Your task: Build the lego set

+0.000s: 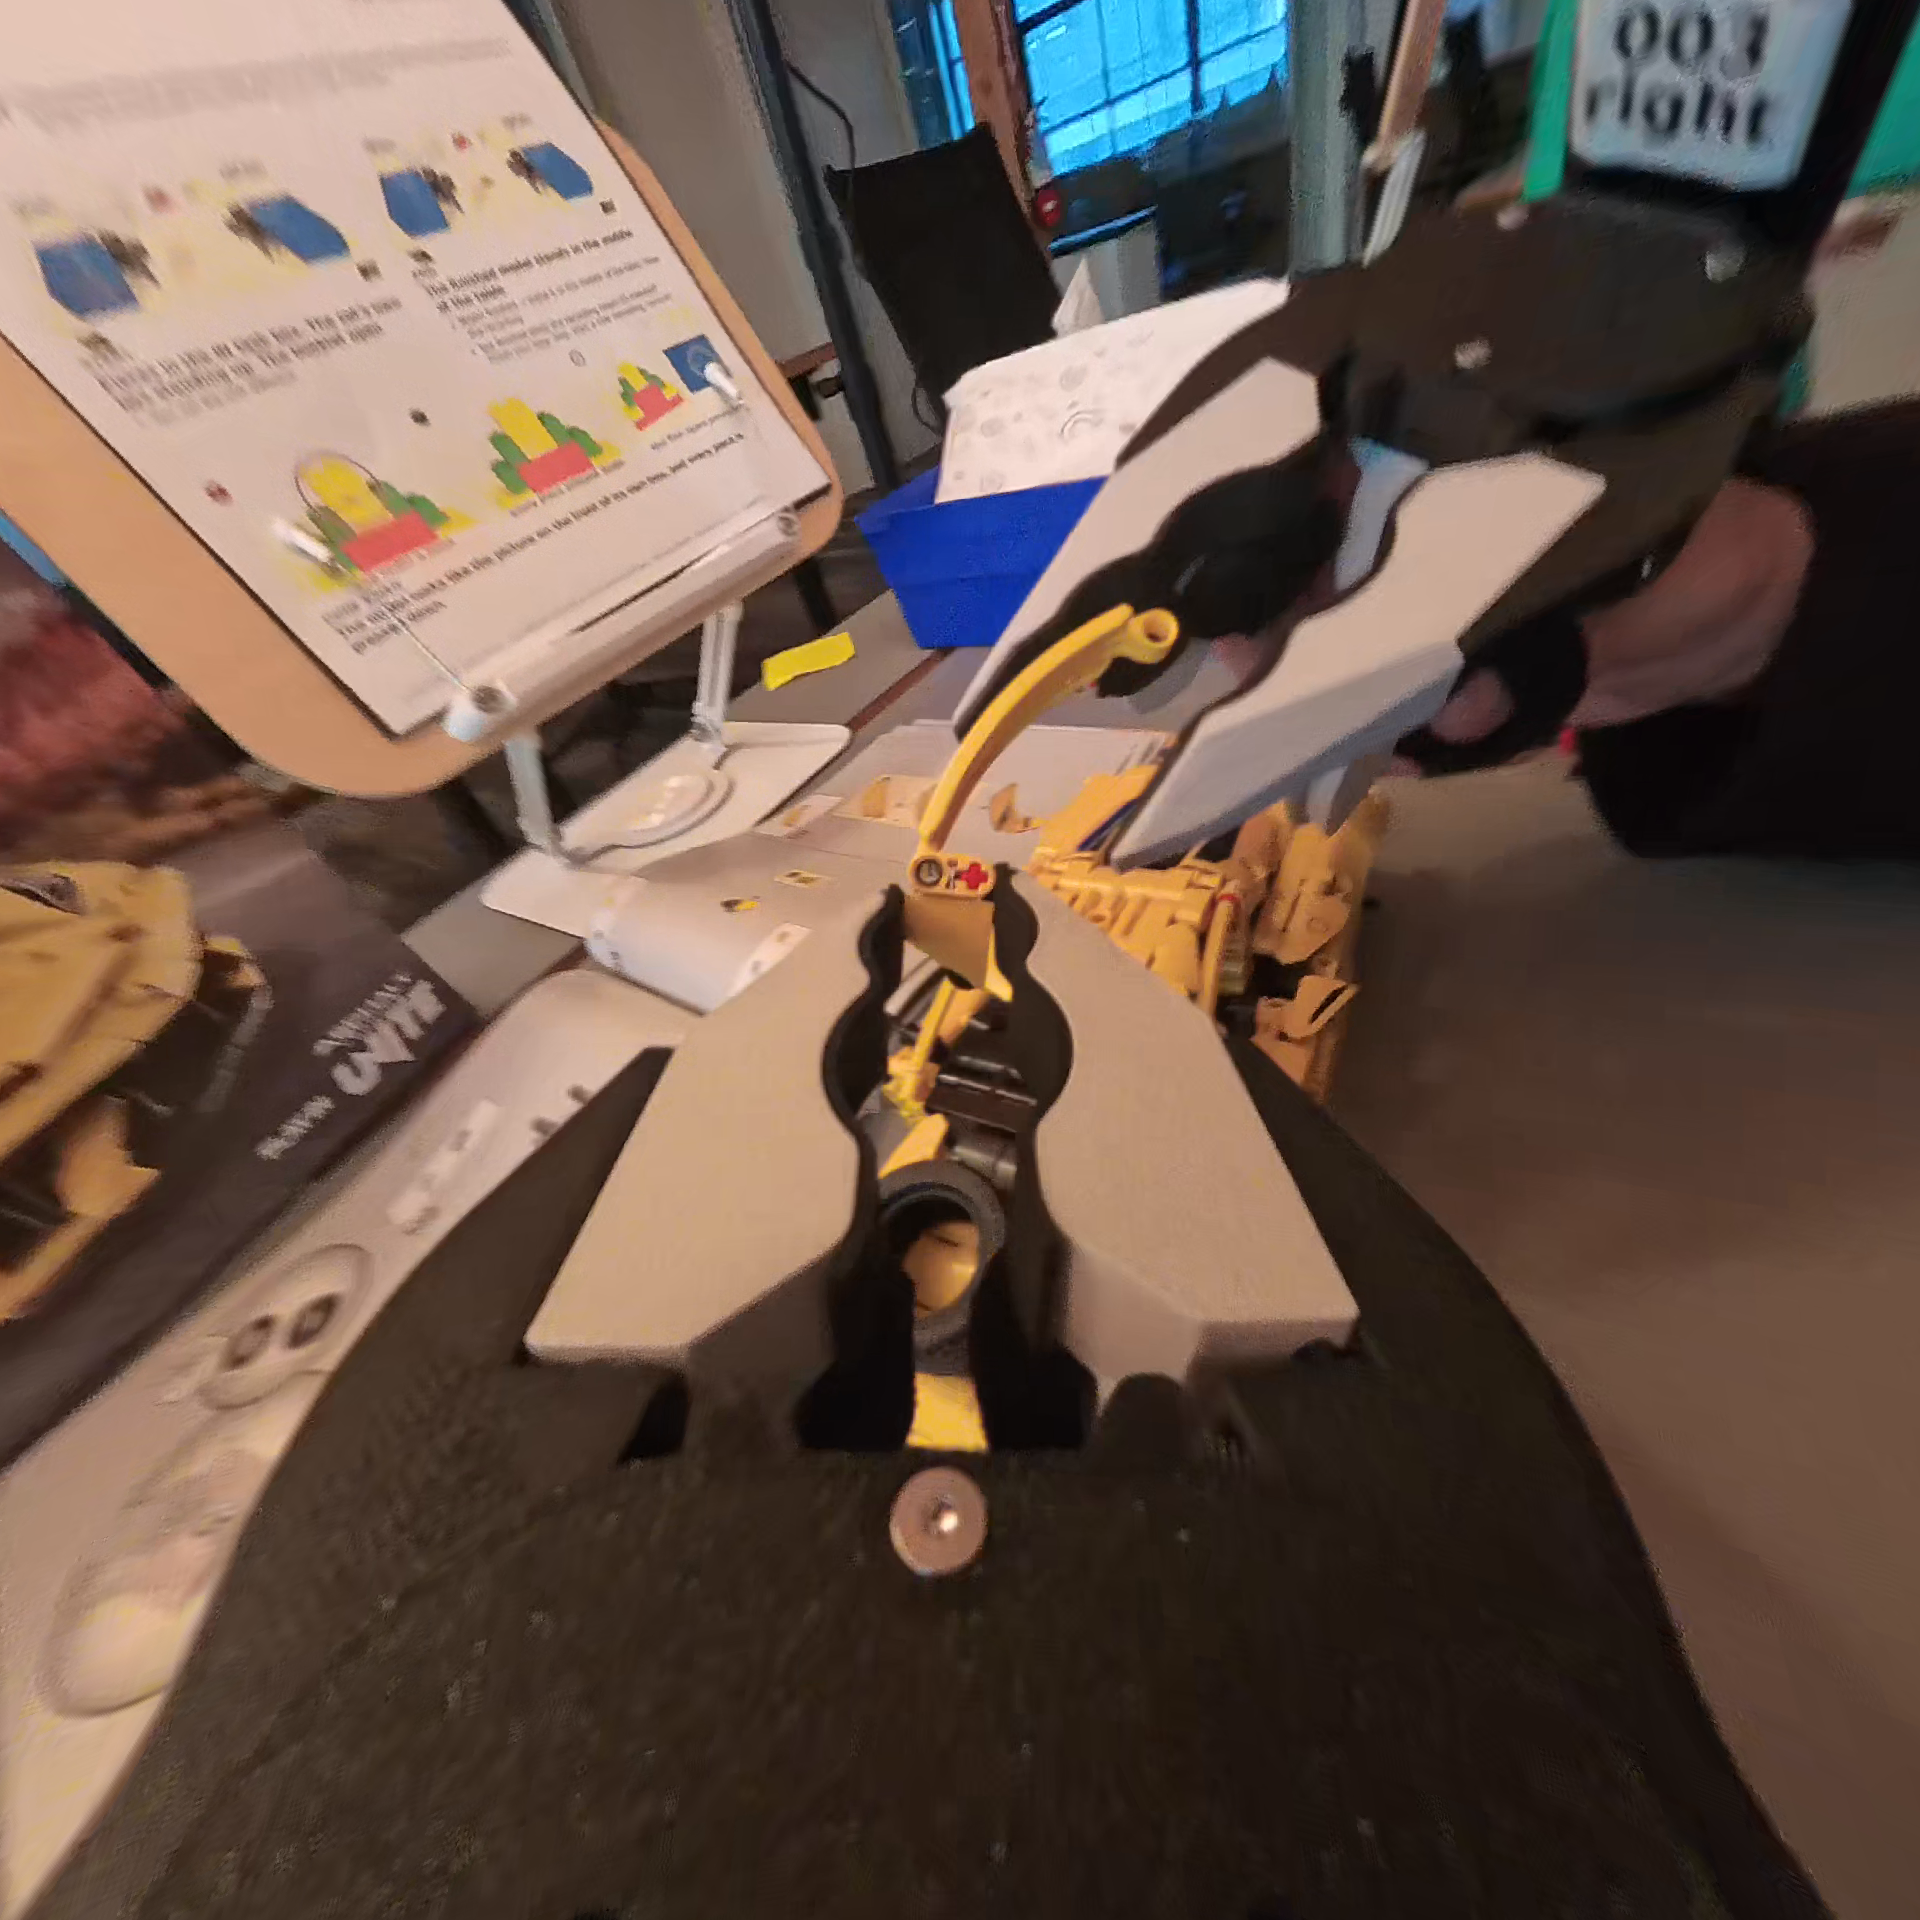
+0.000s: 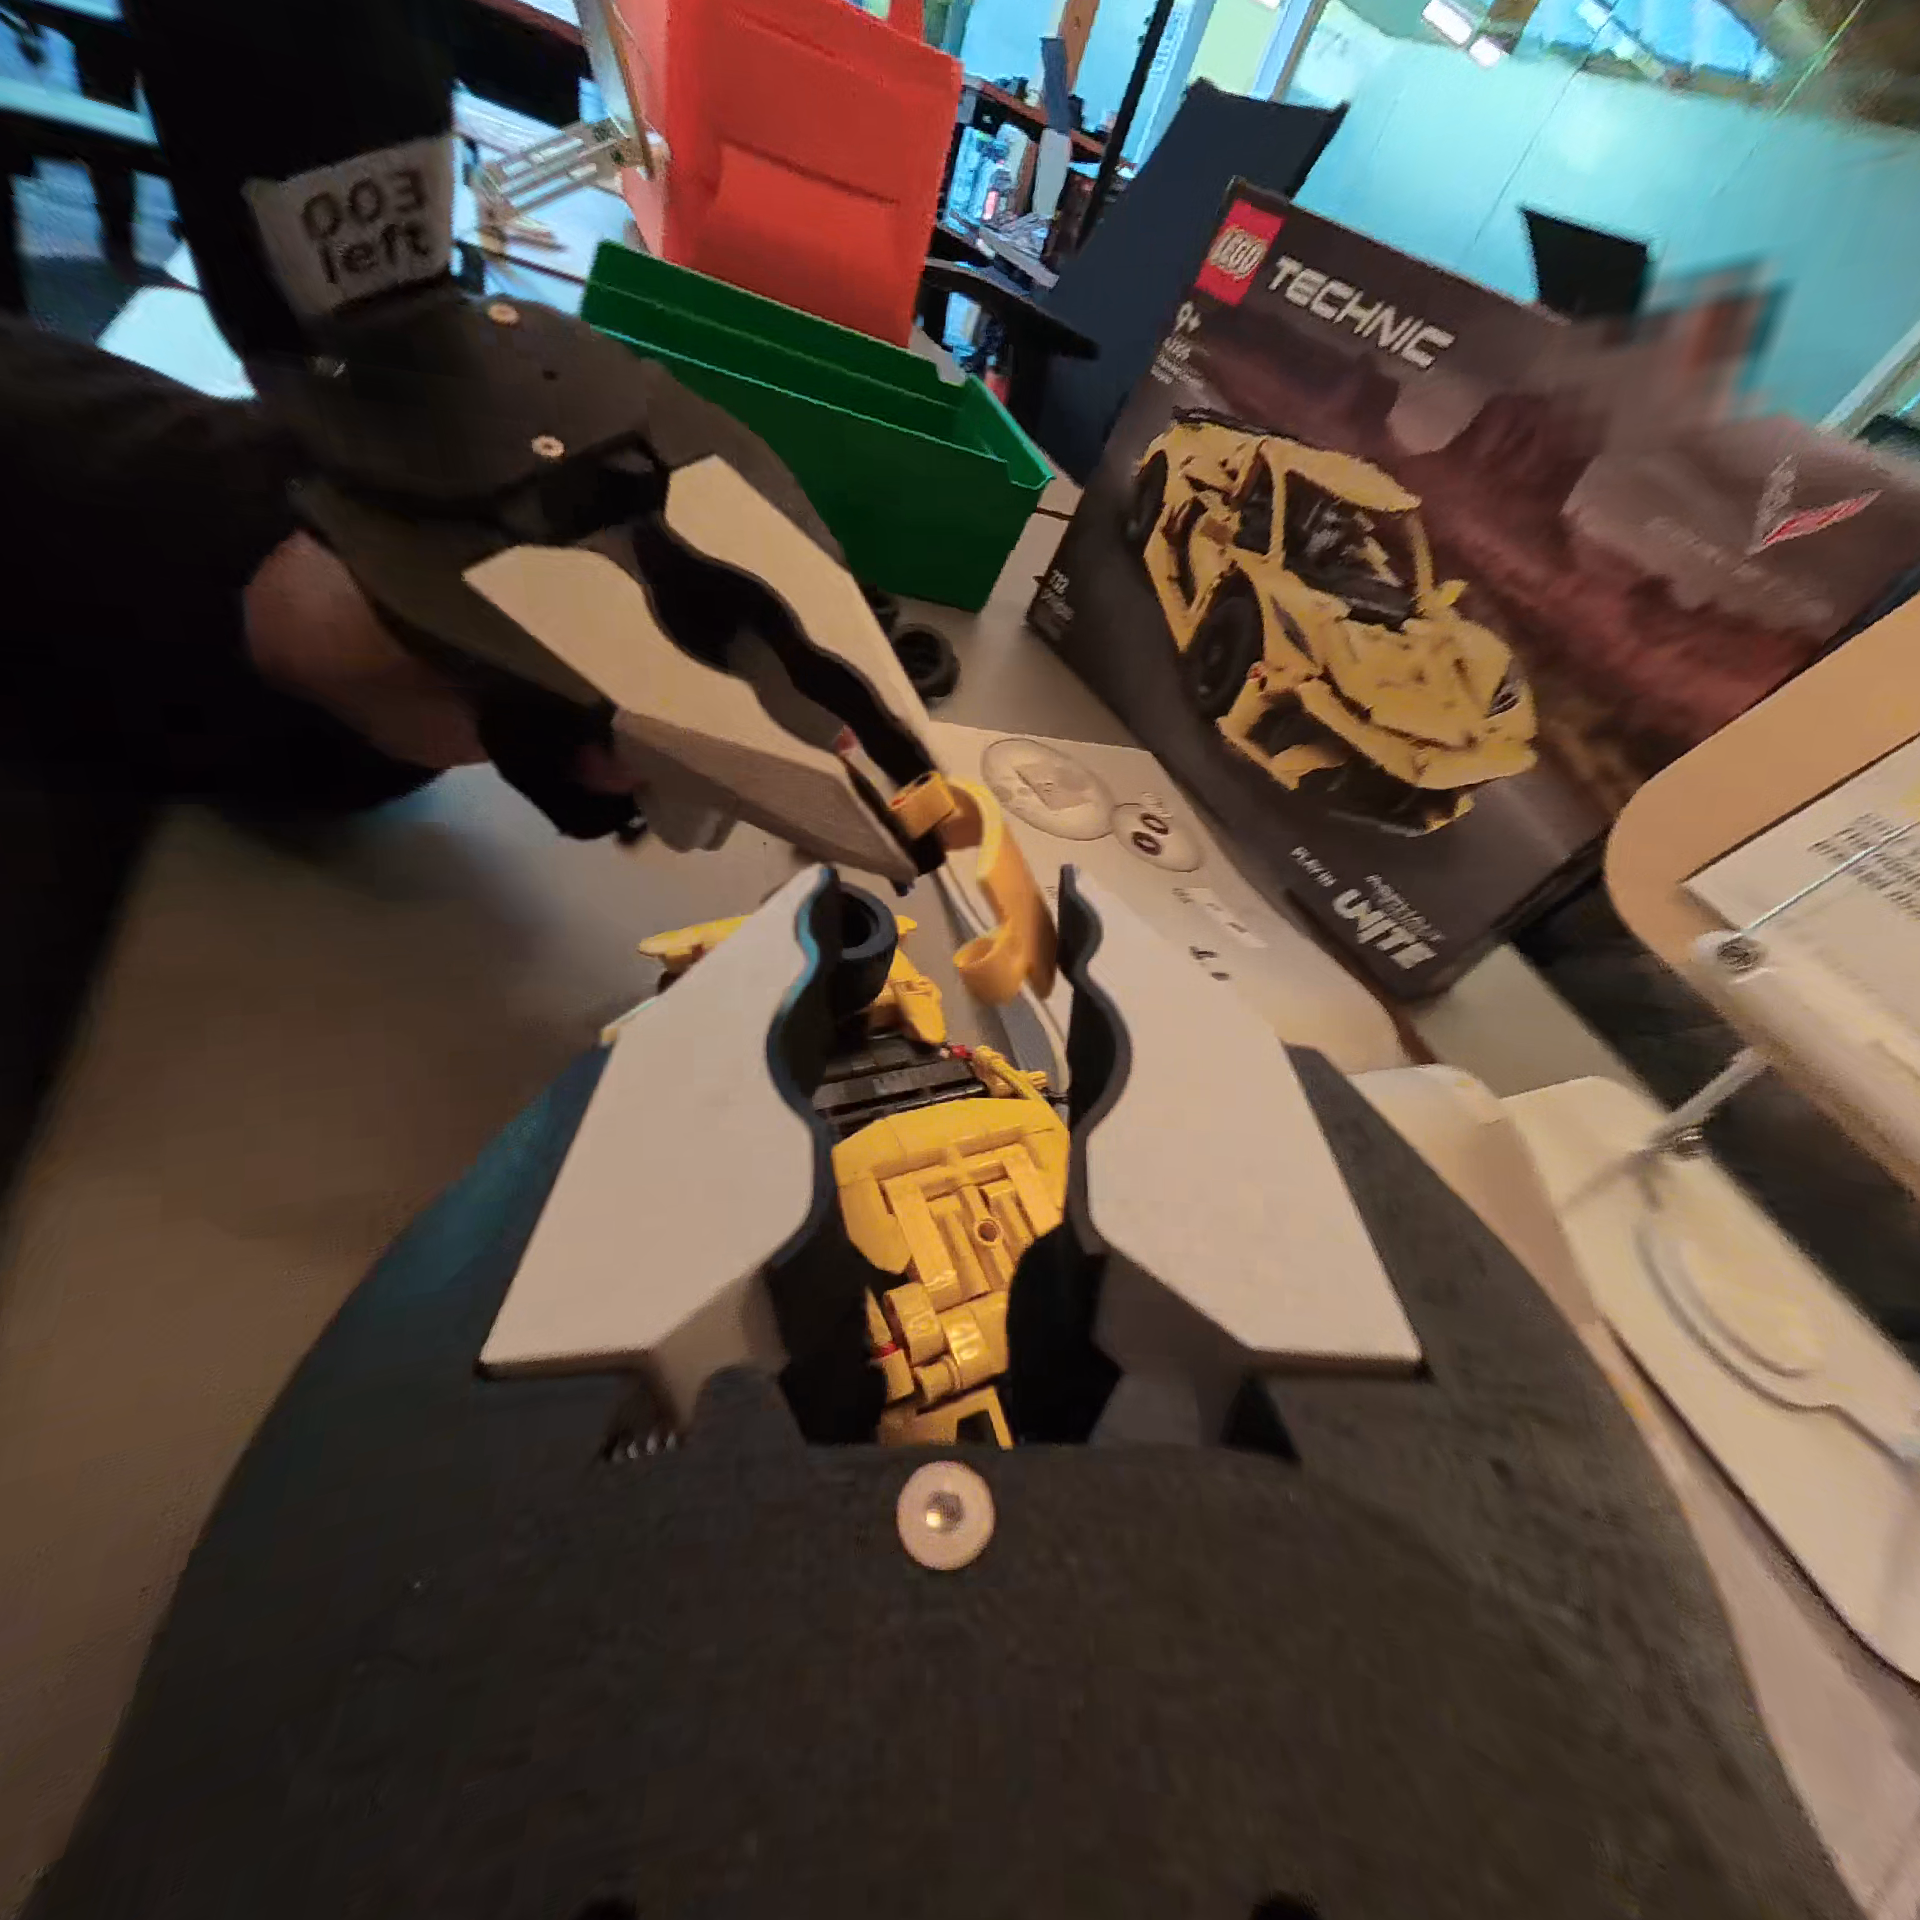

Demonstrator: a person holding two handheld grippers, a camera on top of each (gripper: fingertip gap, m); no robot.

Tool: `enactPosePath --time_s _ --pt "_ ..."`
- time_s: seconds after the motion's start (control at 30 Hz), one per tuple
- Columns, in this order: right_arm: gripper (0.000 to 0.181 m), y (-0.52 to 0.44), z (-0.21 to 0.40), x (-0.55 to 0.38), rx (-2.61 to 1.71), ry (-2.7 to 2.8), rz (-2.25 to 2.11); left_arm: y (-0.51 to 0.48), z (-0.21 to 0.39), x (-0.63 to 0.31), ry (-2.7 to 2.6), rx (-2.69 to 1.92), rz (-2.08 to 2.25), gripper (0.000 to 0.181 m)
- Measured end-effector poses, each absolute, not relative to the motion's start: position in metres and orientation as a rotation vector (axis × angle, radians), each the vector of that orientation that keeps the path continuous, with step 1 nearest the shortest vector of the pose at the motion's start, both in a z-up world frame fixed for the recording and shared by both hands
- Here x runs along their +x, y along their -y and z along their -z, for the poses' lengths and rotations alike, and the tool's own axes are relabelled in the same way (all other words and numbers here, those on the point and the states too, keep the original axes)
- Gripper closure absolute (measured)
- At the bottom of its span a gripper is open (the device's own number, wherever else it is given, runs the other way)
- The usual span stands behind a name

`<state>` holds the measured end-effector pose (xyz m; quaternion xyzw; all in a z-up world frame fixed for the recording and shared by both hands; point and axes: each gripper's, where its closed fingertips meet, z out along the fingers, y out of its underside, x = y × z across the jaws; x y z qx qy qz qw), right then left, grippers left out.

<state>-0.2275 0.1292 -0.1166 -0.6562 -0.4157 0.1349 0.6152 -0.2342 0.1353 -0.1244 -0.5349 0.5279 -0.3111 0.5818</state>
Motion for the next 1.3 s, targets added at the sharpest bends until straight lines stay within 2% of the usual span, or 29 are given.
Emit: enactPosePath --time_s 0.27,0.5,0.7,0.93,1.2,1.3 --pt "0.152 -0.131 0.127 -0.232 -1.501 0.979 -0.119 -0.142 0.126 -0.237 -1.171 -1.35 0.835 0.166" --pt "0.144 -0.133 0.122 -0.229 -1.498 0.928 -0.137 -0.143 0.122 -0.238 -1.135 -1.352 0.867 0.165" --pt "0.135 -0.136 0.107 -0.223 -1.587 0.666 -0.427 -0.153 0.104 -0.252 -1.129 -1.089 0.431 0.164" --pt "0.132 -0.128 0.104 -0.245 -1.66 0.41 -1.097 -0.149 0.096 -0.255 -1.135 -0.933 0.223 0.165" --pt "0.155 -0.131 0.107 -0.241 -1.669 0.379 -1.138 -0.141 0.095 -0.253 -1.151 -0.907 0.218 0.164" --pt "0.156 -0.131 0.112 -0.243 -1.697 0.375 -1.161 -0.144 0.098 -0.252 -1.15 -0.966 0.268 0.165"
